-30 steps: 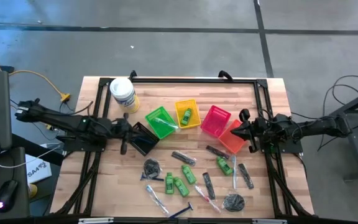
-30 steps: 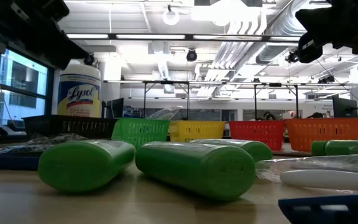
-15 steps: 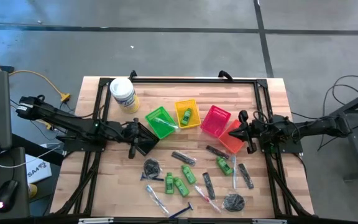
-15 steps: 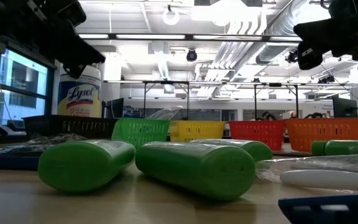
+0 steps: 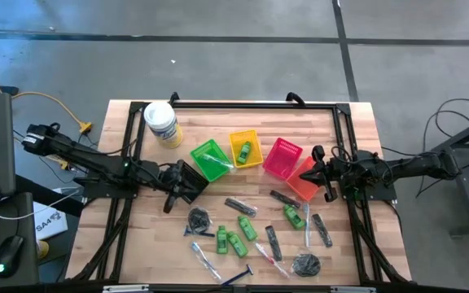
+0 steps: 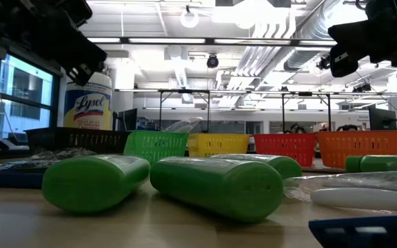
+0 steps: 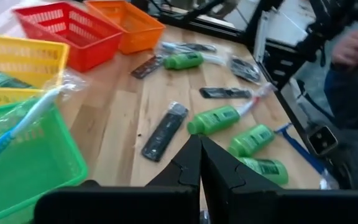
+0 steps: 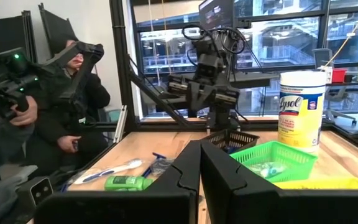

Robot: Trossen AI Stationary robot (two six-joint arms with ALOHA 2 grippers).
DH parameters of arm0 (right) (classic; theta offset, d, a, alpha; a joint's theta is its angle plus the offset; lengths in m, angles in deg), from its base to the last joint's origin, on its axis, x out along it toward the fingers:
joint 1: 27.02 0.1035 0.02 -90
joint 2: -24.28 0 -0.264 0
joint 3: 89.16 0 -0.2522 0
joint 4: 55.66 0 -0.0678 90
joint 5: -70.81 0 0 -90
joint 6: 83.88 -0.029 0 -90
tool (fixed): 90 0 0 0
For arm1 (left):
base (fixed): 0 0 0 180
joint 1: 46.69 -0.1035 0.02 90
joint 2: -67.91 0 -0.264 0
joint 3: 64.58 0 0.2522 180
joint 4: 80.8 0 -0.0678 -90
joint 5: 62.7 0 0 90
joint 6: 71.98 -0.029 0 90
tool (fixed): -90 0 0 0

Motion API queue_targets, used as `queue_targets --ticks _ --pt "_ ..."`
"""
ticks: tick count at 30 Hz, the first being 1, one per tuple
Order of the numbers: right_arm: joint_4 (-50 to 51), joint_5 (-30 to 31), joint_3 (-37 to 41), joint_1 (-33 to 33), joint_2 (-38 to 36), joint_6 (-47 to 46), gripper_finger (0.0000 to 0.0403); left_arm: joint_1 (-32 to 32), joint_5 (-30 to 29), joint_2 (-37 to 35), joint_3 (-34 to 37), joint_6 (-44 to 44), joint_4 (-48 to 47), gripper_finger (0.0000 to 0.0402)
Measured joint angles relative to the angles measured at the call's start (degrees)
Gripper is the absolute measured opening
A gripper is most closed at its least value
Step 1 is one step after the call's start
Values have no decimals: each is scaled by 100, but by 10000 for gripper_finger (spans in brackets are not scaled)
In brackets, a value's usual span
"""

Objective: Pick & Place Travel size toiletries
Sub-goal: Put the black hair comb into the red bin

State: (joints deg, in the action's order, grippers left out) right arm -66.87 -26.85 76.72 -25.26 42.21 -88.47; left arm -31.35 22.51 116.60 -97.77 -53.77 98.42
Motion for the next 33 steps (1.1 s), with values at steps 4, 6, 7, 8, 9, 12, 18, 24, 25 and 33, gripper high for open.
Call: queue_targets --ticks 4,6,7,8,9,12,18,24,25,33 --pt "1 -2 0 0 0 -62 3 430 -290 0 0 -338 -28 0" --pt "0 21 2 0 0 -162 3 642 -381 0 0 -441 -30 0" --pt "0 24 2 0 0 -174 3 742 -415 0 -2 -443 -30 0" --pt "0 22 2 0 0 -176 3 837 -434 0 -2 -444 -30 0" --pt "2 22 2 0 0 -174 3 933 -474 0 -2 -438 -30 0" --pt "-1 15 4 0 0 -174 3 1300 -932 0 -2 -315 -34 0" --pt "27 13 4 0 0 -174 3 2150 -1986 0 -17 -282 -106 0" --pt "84 2 4 0 0 -174 3 2698 -3524 -2 -455 -144 -558 0" --pt "102 2 4 0 0 -180 3 2750 -3643 -2 -550 -144 -692 1" --pt "214 0 4 0 0 -183 3 2828 -3817 0 -1103 -415 -1219 22"
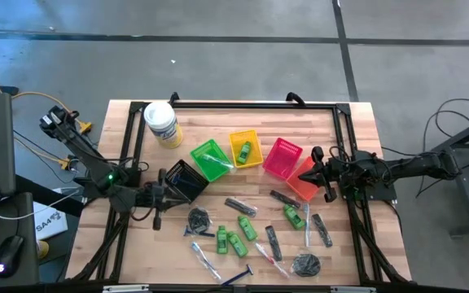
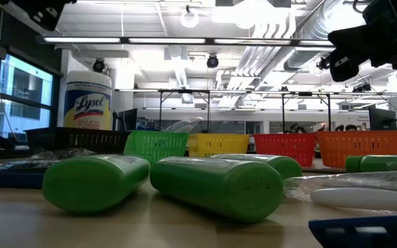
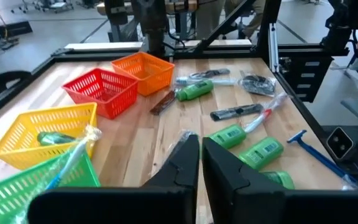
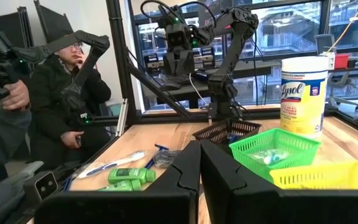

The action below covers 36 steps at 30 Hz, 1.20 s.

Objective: Pick & Place Travel size toiletries
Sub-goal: Put the black hair comb into the red bin

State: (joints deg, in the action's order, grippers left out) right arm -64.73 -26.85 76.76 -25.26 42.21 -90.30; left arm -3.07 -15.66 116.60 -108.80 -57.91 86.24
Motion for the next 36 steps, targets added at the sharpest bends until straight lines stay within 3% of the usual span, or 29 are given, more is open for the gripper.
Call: queue_targets --ticks 11,36 --pt "-2 2 0 0 0 9 3 -5 -24 4 -62 -182 -13 47" --pt "0 0 0 0 0 -2 3 -7 311 10 -62 5 -404 47"
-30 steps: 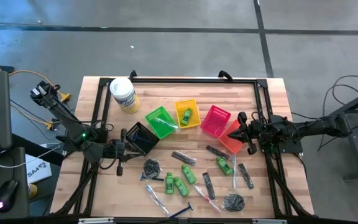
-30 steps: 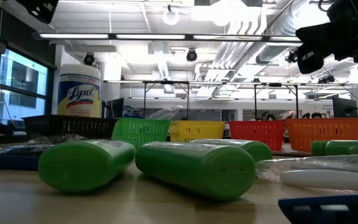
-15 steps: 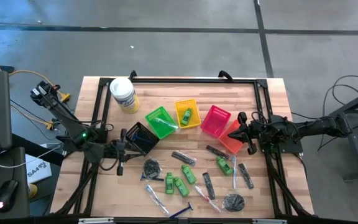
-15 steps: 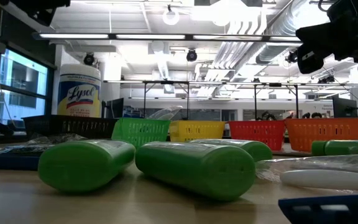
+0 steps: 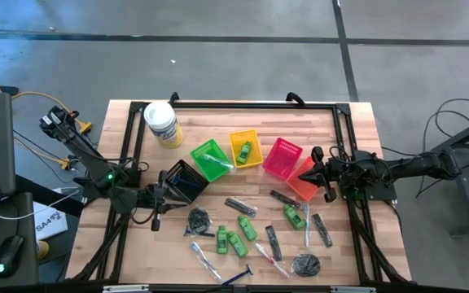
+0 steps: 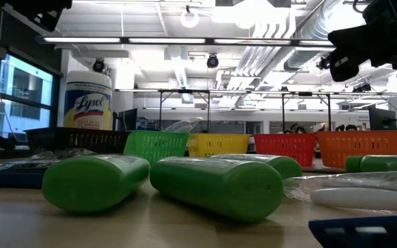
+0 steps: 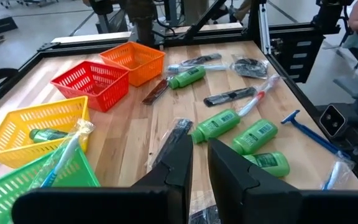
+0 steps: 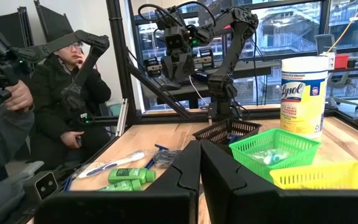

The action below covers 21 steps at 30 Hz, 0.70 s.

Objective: Pick & Place Travel size toiletries
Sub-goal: Put the black hair comb into the red bin

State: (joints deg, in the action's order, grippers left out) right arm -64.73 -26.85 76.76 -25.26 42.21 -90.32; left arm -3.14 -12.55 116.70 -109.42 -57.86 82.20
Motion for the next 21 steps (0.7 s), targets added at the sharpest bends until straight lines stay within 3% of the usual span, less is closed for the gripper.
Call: queue_targets --ticks 21 --pt "0 2 0 0 0 0 3 -4 52 1282 -24 257 46 47"
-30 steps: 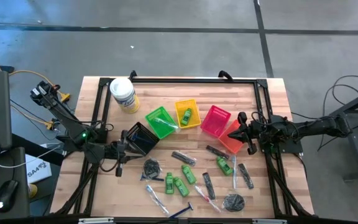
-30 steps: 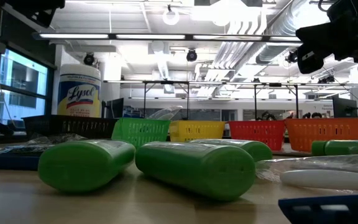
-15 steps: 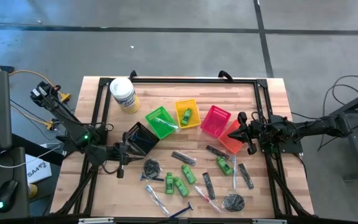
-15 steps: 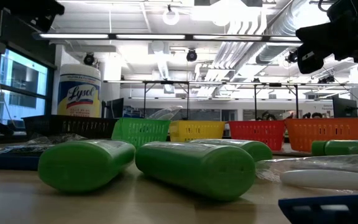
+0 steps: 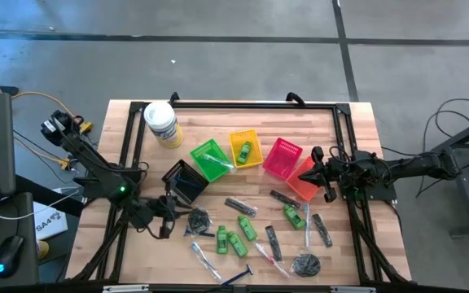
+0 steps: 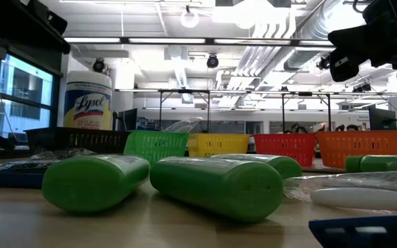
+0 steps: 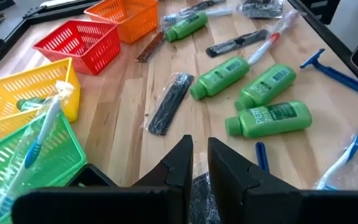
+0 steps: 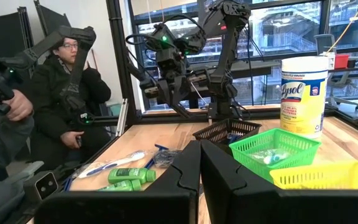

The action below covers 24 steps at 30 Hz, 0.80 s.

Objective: Pick & Place Travel size toiletries
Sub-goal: Put the black hair comb into the red bin

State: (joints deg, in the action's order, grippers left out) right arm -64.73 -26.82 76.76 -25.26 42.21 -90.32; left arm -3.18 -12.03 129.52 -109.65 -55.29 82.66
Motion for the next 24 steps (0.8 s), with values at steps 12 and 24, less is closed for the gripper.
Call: queue_targets --ticks 12,24 --pt "3 -122 -1 2 0 -8 3 -4 -575 -150 -677 164 -759 47" --pt "-2 -133 0 0 0 3 3 -1739 1258 374 -792 422 -646 47"
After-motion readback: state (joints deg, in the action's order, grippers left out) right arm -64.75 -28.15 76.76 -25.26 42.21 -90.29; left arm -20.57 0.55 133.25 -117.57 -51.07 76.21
